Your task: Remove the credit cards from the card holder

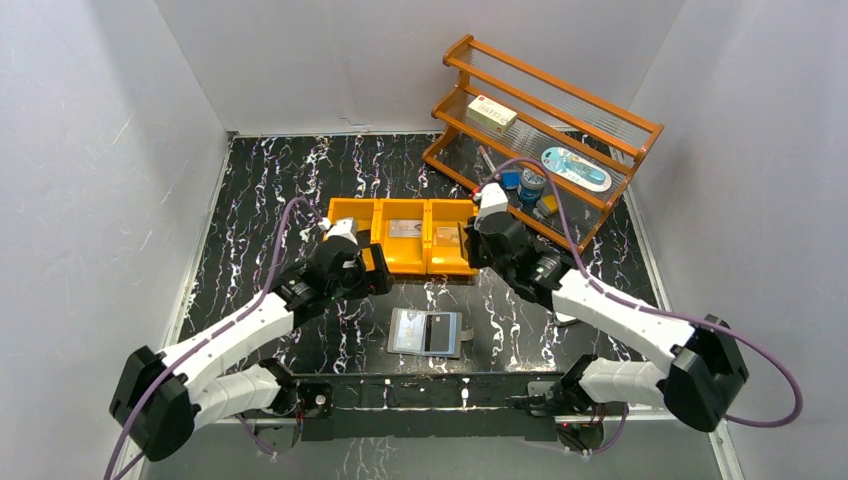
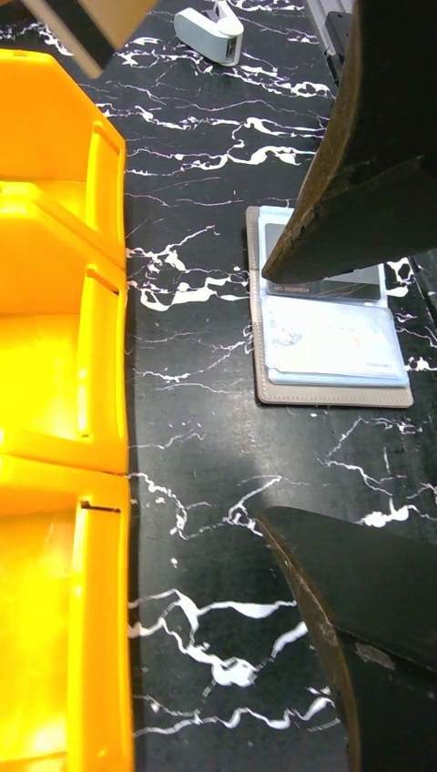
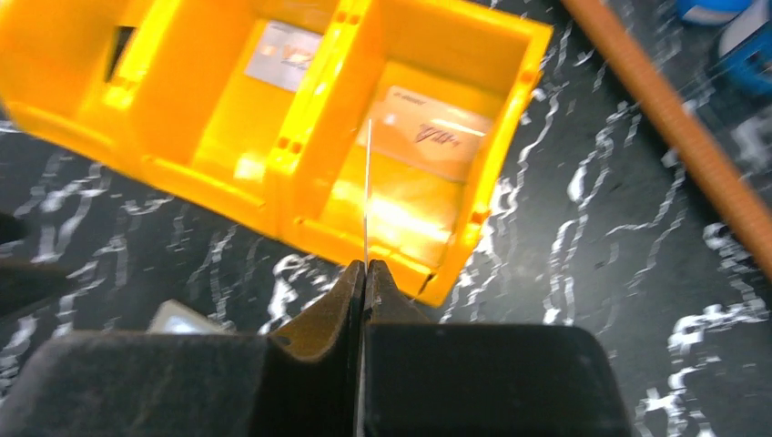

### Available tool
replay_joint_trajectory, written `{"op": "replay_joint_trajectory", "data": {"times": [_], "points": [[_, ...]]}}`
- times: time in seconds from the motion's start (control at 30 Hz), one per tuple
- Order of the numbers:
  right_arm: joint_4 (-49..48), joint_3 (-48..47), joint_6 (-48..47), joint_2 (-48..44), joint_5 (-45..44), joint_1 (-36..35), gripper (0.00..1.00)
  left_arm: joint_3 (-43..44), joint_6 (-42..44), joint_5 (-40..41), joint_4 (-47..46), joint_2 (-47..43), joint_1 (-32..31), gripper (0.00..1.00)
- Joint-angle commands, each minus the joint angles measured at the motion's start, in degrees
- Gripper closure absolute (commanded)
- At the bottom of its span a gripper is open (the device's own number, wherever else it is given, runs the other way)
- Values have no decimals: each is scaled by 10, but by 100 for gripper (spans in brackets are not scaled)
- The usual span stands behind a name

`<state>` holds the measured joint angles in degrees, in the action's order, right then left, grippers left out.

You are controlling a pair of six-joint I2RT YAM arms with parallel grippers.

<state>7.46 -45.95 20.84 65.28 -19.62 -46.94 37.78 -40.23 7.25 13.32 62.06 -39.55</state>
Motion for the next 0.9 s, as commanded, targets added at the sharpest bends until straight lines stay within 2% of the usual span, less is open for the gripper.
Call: {"op": "replay_joint_trajectory", "data": {"times": [0.0,0.1,0.4,0.53,0.87], "points": [[-6,-62,-149,58,-82,1,100,-32,1,38,20,-71,3,7],[-29,-86,-205,103,-91,1,100,-53,-11,50,20,-105,4,3],[-87,-138,-381,239,-92,4,100,-68,-25,50,54,-143,4,2],[-100,-161,-421,294,-76,19,100,-76,-33,44,61,-166,4,2],[-57,-220,-500,405,-72,24,100,-94,-42,41,72,-188,4,2]]}}
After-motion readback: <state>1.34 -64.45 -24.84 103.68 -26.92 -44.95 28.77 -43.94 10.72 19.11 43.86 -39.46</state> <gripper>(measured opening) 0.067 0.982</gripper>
